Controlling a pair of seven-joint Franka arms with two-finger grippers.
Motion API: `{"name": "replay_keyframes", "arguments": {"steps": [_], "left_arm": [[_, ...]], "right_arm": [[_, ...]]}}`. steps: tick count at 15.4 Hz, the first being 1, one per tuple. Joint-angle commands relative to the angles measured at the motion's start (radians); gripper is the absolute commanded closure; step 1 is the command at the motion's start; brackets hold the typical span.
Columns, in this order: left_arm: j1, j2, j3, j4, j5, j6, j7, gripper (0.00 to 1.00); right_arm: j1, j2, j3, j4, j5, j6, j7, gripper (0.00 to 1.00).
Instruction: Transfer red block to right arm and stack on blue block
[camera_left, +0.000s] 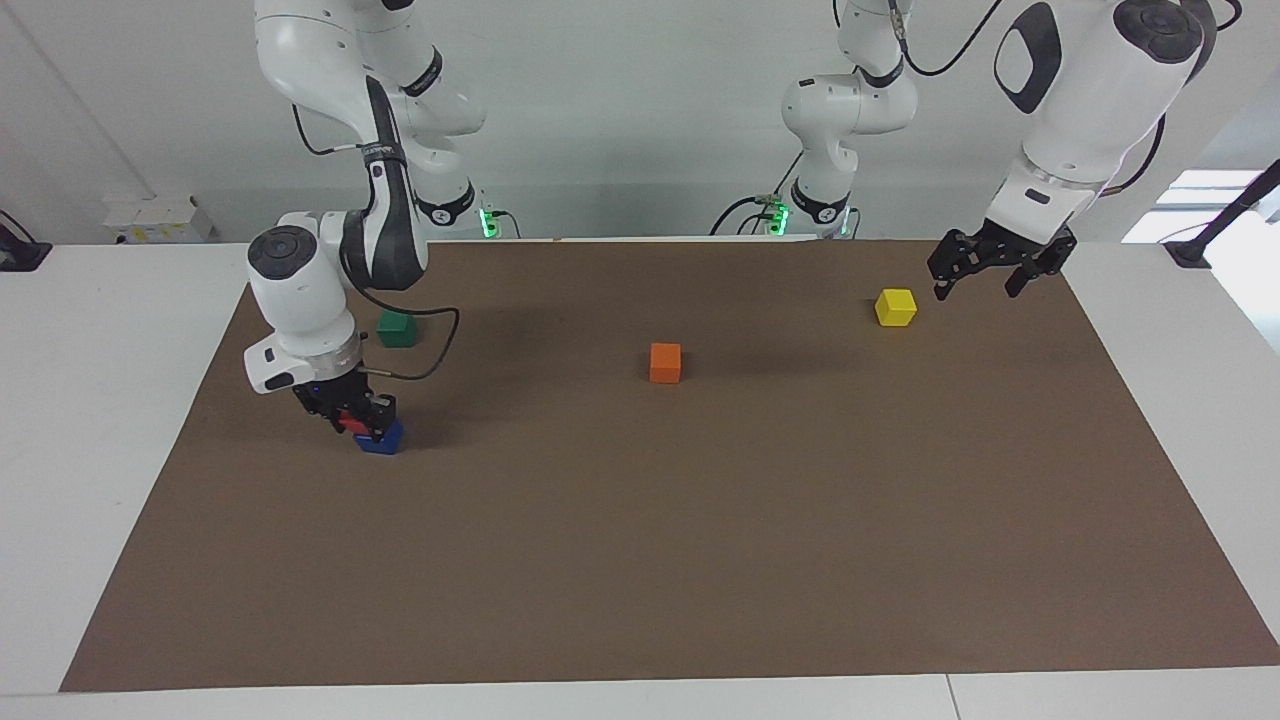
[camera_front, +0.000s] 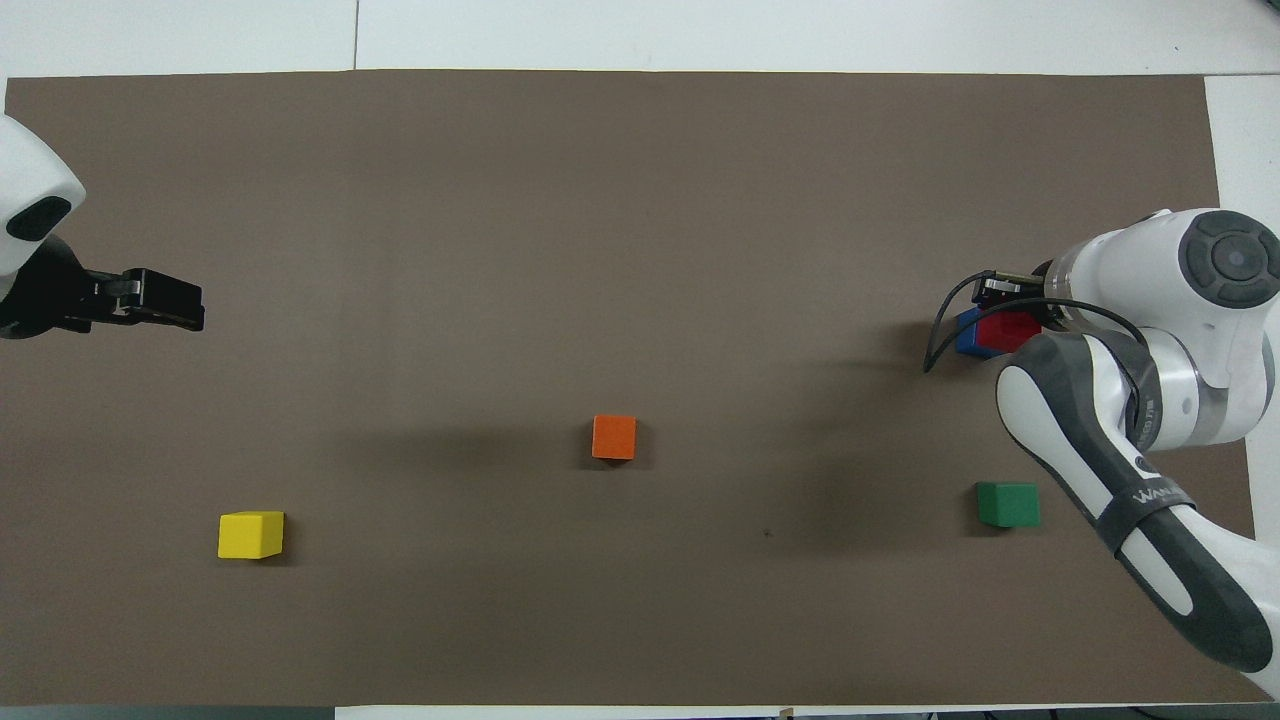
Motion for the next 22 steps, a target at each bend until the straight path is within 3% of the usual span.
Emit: {"name": "replay_keyframes", "arguments": {"steps": [1,11,12,13,14,17,19,21,22], "left_arm": [[0.002,-0.010,0.002,-0.012,-0.010,-0.007,-0.008,0.00],[0.002,-0.010,0.002,-0.012,-0.010,-0.007,-0.008,0.00],[0.002,-0.010,0.002,-0.012,-0.010,-0.007,-0.008,0.00],[0.002,-0.010,0.002,-0.012,-0.010,-0.007,-0.008,0.00],[0.002,-0.010,0.002,-0.012,-0.010,-0.007,-0.008,0.00],[0.002,-0.010,0.002,-0.012,-0.010,-0.007,-0.008,0.00],[0.002,-0.010,0.002,-0.012,-0.010,-0.007,-0.007,0.00],[0.002,-0.010,0.002,-0.012,-0.010,-0.007,-0.008,0.00],[0.002,-0.010,0.002,-0.012,-0.010,-0.007,-0.008,0.00]], "right_arm": [[-0.012,0.023,0.008,0.036,-0.025,-0.018,0.005,1.00],[-0.009,0.029,0.008,0.034,-0.025,-0.023,0.000,1.00],[-0.009,0.029,0.008,0.034,-0.025,-0.027,-0.014,0.95],[-0.009,0.028,0.008,0.033,-0.025,-0.031,-0.023,0.65],[-0.011,0.028,0.008,0.033,-0.025,-0.034,-0.024,0.44],[-0.011,0.028,0.008,0.033,-0.025,-0.035,-0.026,0.21],[-0.011,0.028,0.008,0.033,-0.025,-0.035,-0.032,0.15],[-0.012,0.028,0.008,0.034,-0.025,-0.037,-0.044,0.01],[-0.014,0.026,0.008,0.033,-0.025,-0.037,-0.055,0.00]]}}
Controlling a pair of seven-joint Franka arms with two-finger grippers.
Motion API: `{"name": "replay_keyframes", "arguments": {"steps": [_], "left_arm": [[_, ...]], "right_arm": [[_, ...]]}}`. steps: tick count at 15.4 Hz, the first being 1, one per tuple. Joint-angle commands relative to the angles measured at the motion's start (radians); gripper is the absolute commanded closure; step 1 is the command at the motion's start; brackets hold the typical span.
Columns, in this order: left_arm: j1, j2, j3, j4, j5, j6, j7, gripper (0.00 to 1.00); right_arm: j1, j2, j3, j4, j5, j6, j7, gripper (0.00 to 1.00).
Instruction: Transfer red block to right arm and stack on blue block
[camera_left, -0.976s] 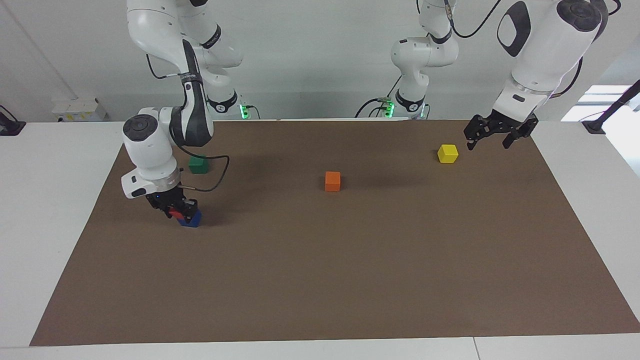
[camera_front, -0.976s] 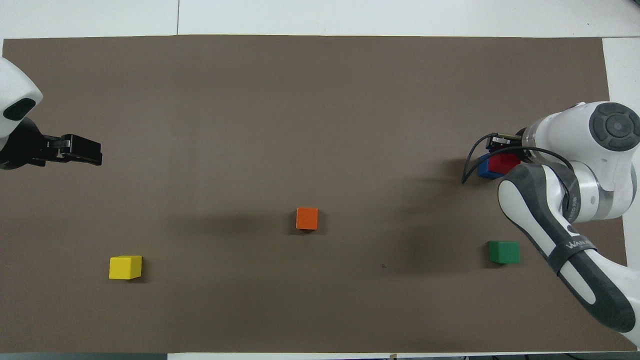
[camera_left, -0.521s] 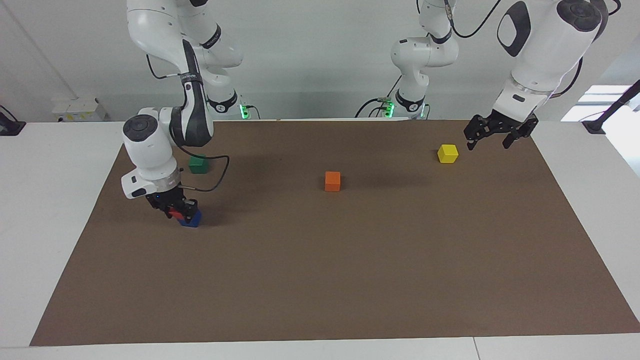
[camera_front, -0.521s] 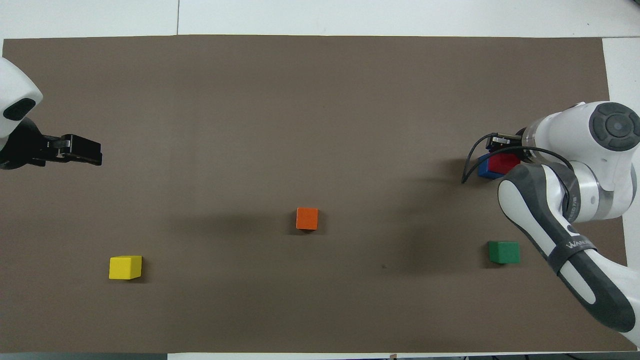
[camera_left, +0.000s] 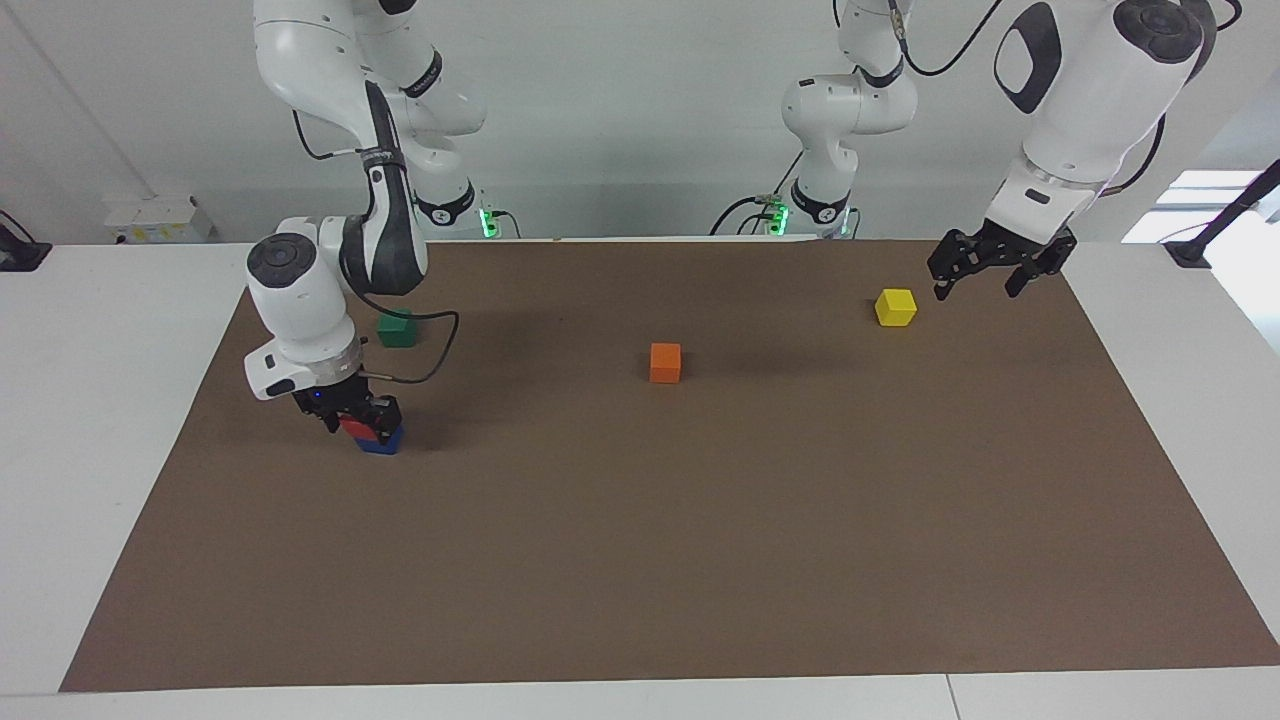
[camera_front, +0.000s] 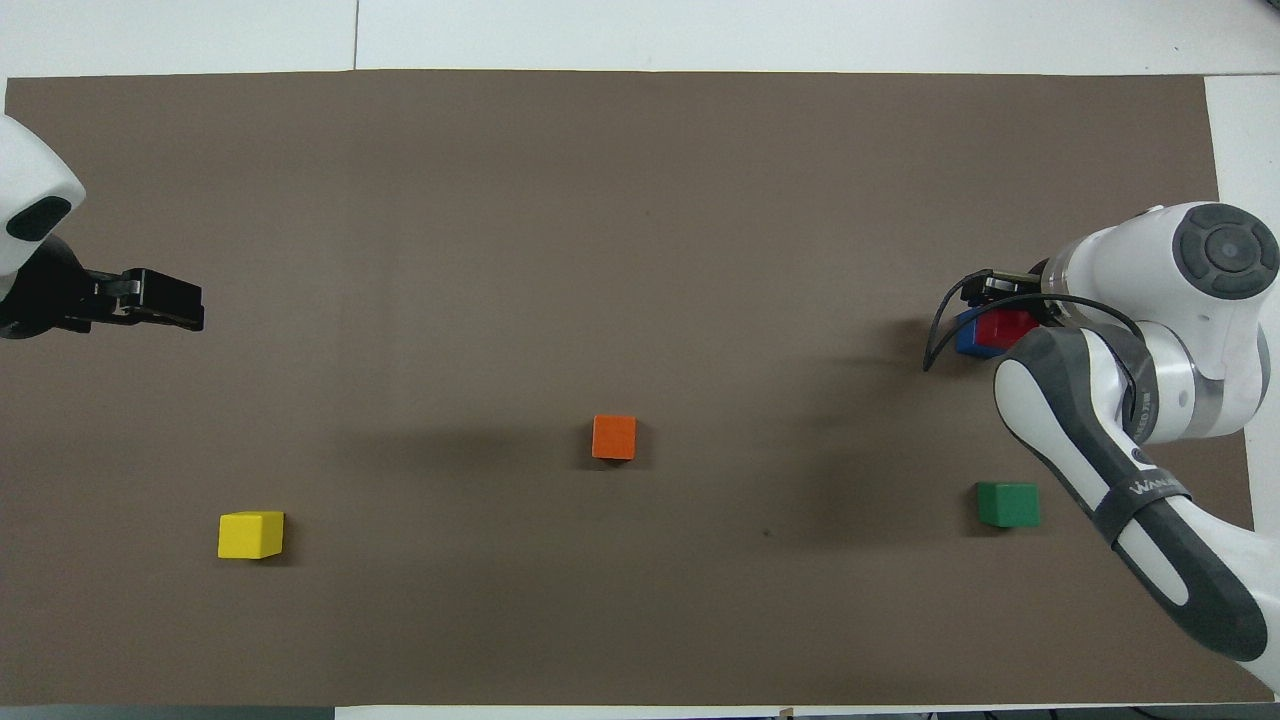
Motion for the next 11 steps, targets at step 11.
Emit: {"name": "replay_keyframes", "arguments": {"steps": [11], "left_arm": [[0.002,-0.010,0.002,-0.012,-0.010,-0.007,-0.008,0.00]], "right_arm": [[0.000,-0.059,0.017,0.182,-0.010,-0.309,-0.306,0.00]]}}
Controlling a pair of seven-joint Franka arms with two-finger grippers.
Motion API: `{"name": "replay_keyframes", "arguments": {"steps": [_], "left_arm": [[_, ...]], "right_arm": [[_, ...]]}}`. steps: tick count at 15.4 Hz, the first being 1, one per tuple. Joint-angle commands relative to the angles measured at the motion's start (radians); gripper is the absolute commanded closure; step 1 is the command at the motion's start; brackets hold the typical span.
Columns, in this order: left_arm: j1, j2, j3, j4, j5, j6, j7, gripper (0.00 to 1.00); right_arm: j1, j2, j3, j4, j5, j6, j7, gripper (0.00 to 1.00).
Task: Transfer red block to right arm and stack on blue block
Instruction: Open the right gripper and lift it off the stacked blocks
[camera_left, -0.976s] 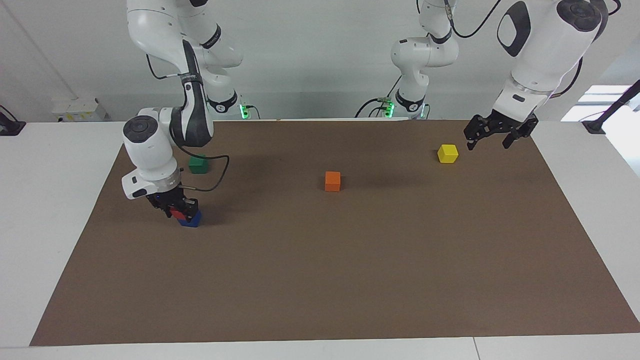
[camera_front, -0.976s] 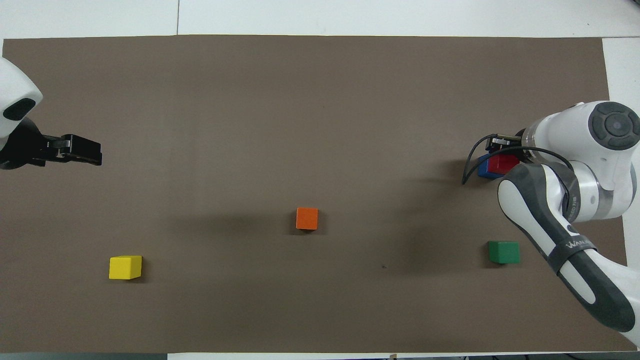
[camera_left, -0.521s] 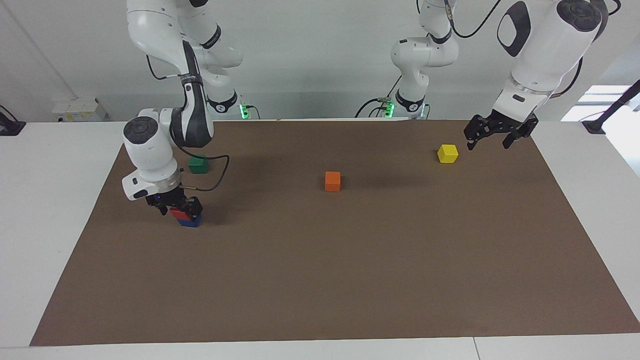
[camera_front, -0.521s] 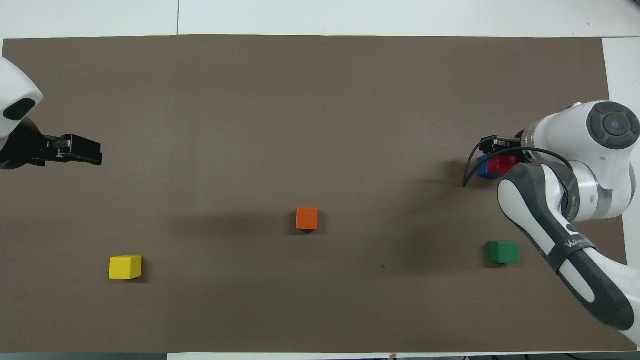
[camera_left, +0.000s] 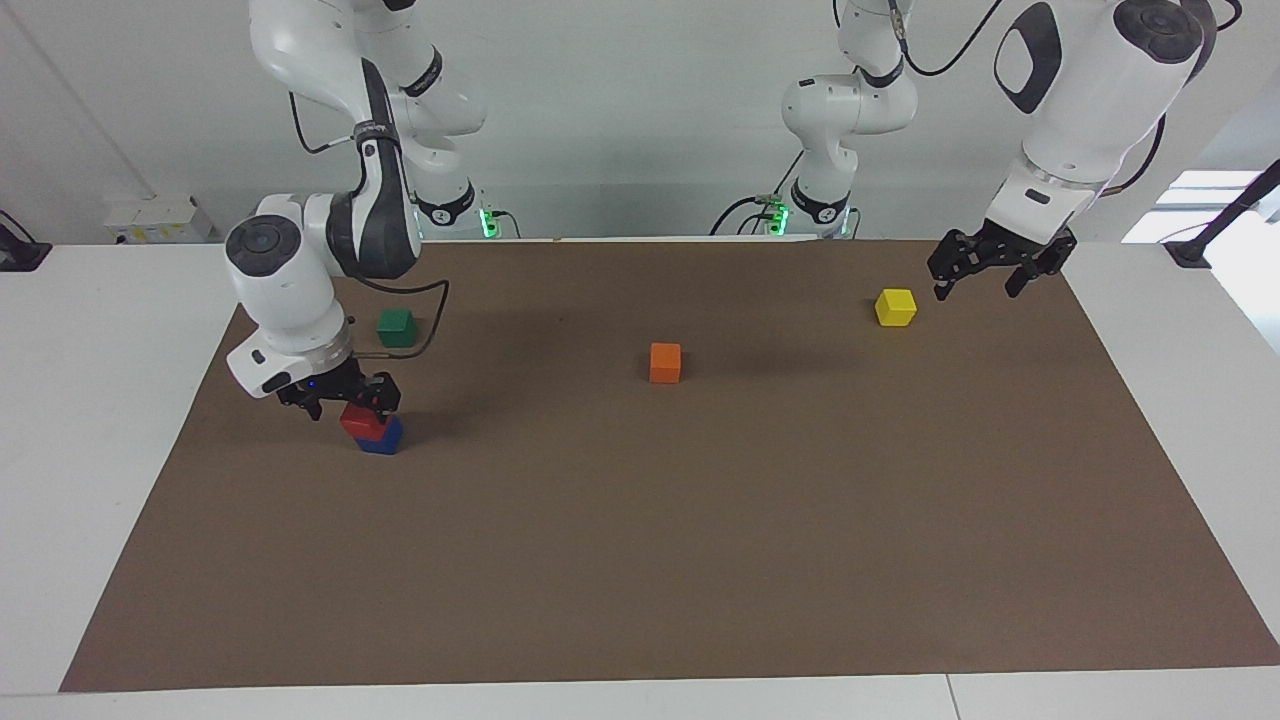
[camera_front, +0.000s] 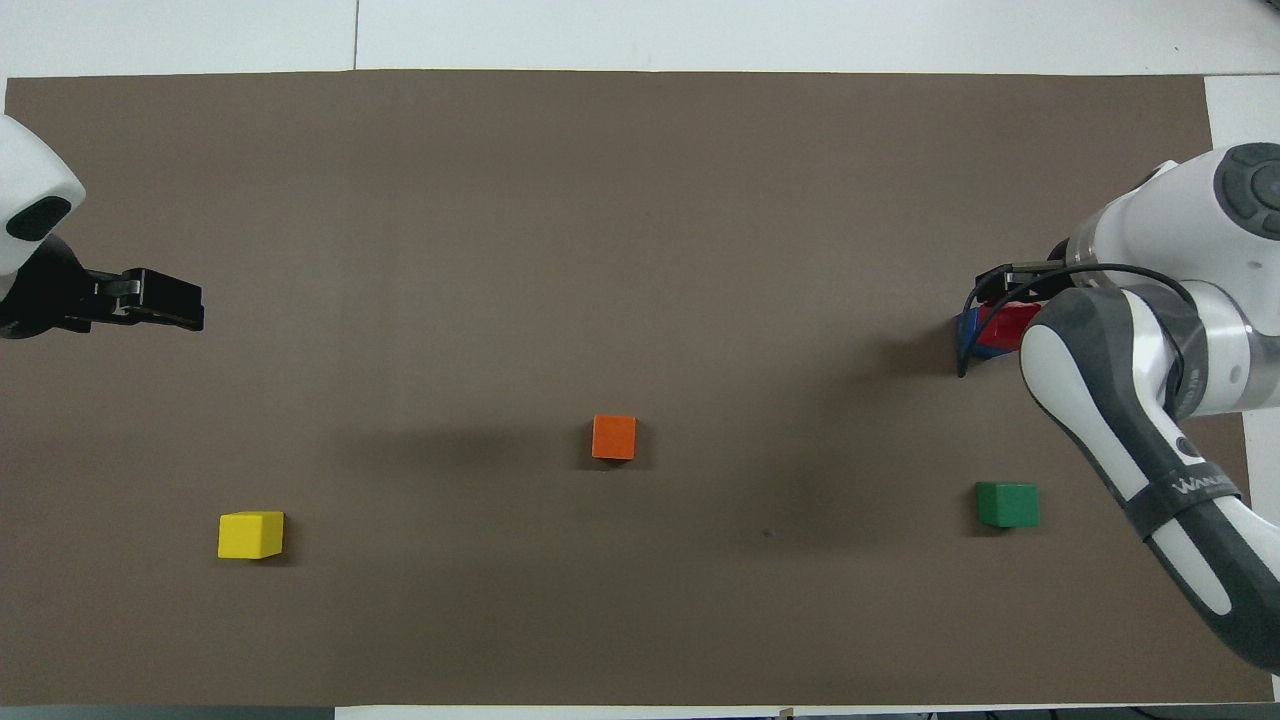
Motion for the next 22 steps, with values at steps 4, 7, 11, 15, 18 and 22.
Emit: {"name": "replay_keyframes", "arguments": {"steps": [4,7,11,15,18,22], "left_arm": [[0.002,-0.010,0.002,-0.012,-0.010,-0.007,-0.008,0.00],[0.002,-0.010,0.002,-0.012,-0.010,-0.007,-0.008,0.00],[0.002,-0.012,0.002,-0.012,-0.010,-0.007,-0.008,0.00],[0.002,-0.010,0.002,-0.012,-0.010,-0.007,-0.008,0.00],[0.002,-0.010,0.002,-0.012,-0.012,-0.007,-0.008,0.00],[0.002,-0.010,0.002,-0.012,-0.010,-0.007,-0.008,0.00]], "right_arm": [[-0.007,-0.102,0.006,0.022,-0.011,-0.126,-0.080,0.00],[-0.008,-0.175,0.006,0.024,0.014,-0.232,-0.084,0.00],[-0.005,-0.252,0.013,0.031,0.103,-0.418,-0.084,0.00],[-0.018,-0.249,0.015,0.097,0.127,-0.445,-0.083,0.00],[-0.015,-0.217,0.012,0.165,0.115,-0.433,-0.078,0.00],[-0.025,-0.182,0.010,0.235,0.122,-0.445,-0.078,0.00]]}}
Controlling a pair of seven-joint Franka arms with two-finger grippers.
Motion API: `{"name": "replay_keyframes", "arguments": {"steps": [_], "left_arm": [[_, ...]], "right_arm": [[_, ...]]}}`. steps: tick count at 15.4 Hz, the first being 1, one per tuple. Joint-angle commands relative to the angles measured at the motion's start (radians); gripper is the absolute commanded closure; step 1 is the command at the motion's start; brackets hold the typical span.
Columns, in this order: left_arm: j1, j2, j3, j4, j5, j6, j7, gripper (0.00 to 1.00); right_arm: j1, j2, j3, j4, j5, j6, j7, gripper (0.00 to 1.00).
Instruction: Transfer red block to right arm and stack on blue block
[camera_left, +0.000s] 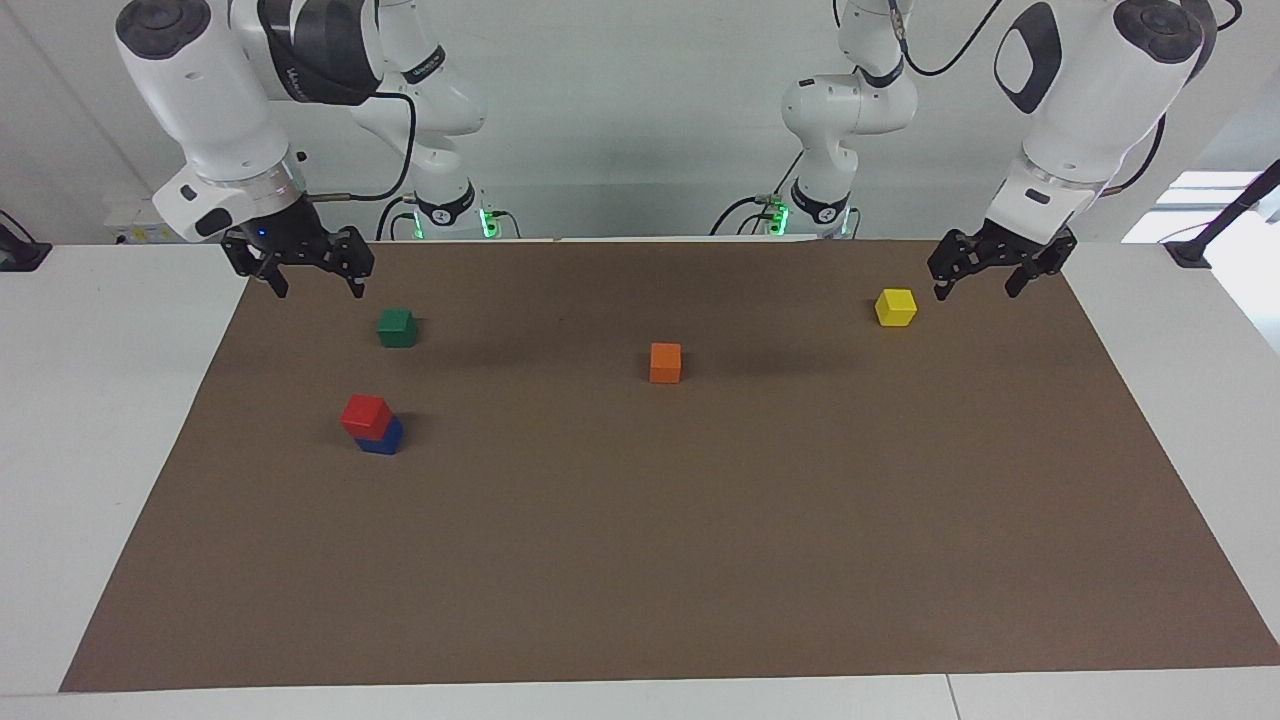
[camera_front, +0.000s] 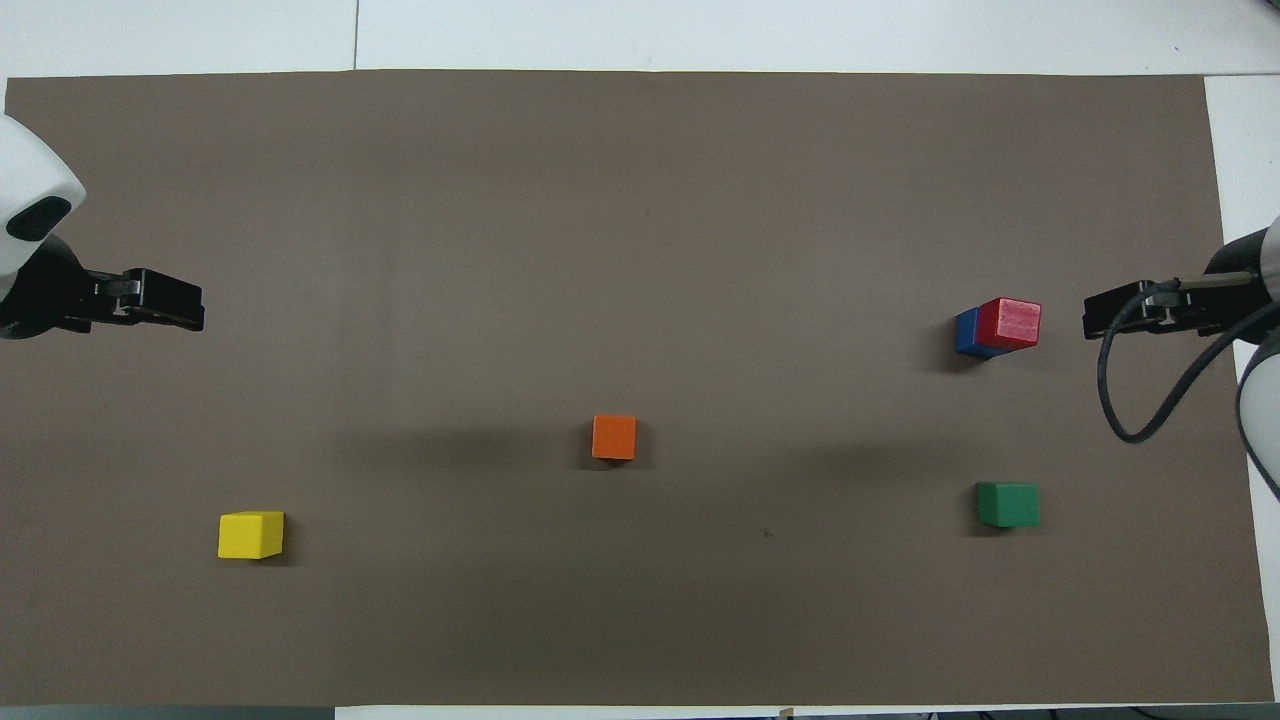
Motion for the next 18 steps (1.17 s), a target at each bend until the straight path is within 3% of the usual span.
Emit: {"name": "replay_keyframes", "arguments": {"steps": [1,5,18], "left_arm": [[0.002,-0.010,0.002,-0.012,-0.010,-0.007,-0.008,0.00],[0.002,-0.010,0.002,-0.012,-0.010,-0.007,-0.008,0.00],[0.002,-0.010,0.002,-0.012,-0.010,-0.007,-0.008,0.00]], "right_arm": [[-0.018,0.037,0.003,0.069,0.019,-0.028,-0.017,0.00],[-0.018,0.066,0.002,0.140,0.015,-0.099,-0.017,0.00],[-0.032,0.072,0.000,0.139,0.005,-0.100,-0.012,0.00]]}}
